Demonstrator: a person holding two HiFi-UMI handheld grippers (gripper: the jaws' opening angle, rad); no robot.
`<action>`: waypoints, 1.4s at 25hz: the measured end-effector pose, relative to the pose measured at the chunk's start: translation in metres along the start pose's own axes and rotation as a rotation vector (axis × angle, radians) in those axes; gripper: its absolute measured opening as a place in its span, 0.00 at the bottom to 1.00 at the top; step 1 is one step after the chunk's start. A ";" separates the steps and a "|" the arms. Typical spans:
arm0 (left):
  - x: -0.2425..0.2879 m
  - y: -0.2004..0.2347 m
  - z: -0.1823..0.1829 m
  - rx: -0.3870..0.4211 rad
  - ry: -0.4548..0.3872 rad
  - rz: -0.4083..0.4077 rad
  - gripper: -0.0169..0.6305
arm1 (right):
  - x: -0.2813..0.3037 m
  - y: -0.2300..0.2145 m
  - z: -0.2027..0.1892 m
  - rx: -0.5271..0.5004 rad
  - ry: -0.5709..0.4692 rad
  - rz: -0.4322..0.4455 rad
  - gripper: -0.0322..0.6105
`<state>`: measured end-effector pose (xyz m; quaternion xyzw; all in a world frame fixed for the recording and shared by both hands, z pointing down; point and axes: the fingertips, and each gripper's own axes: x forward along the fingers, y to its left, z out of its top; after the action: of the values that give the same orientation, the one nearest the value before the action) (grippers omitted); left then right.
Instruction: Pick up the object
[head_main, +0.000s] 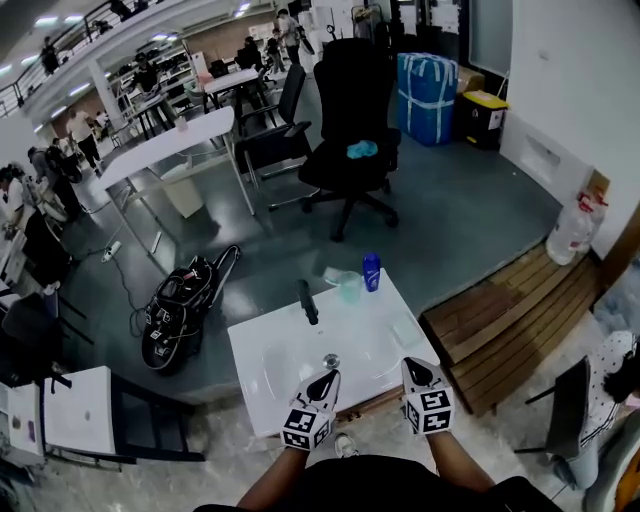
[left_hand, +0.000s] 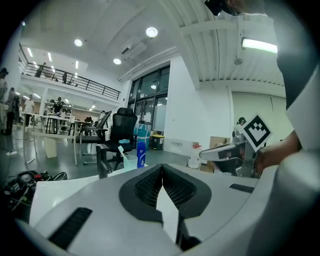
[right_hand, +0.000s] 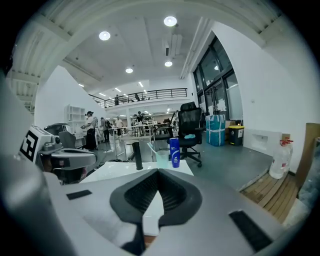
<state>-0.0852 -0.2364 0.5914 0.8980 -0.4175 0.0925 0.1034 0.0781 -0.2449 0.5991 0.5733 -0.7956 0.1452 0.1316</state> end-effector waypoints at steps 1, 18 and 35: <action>0.003 0.005 -0.004 0.008 0.012 -0.005 0.05 | 0.005 0.000 -0.001 -0.005 0.003 0.002 0.08; 0.051 0.021 -0.002 0.057 0.038 -0.008 0.05 | 0.039 -0.038 -0.010 -0.059 0.034 0.018 0.08; 0.070 0.000 0.003 0.009 0.049 0.100 0.05 | 0.072 -0.083 -0.071 -0.138 0.187 0.069 0.59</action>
<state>-0.0408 -0.2879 0.6065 0.8740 -0.4586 0.1213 0.1049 0.1378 -0.3058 0.6989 0.5192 -0.8070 0.1474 0.2396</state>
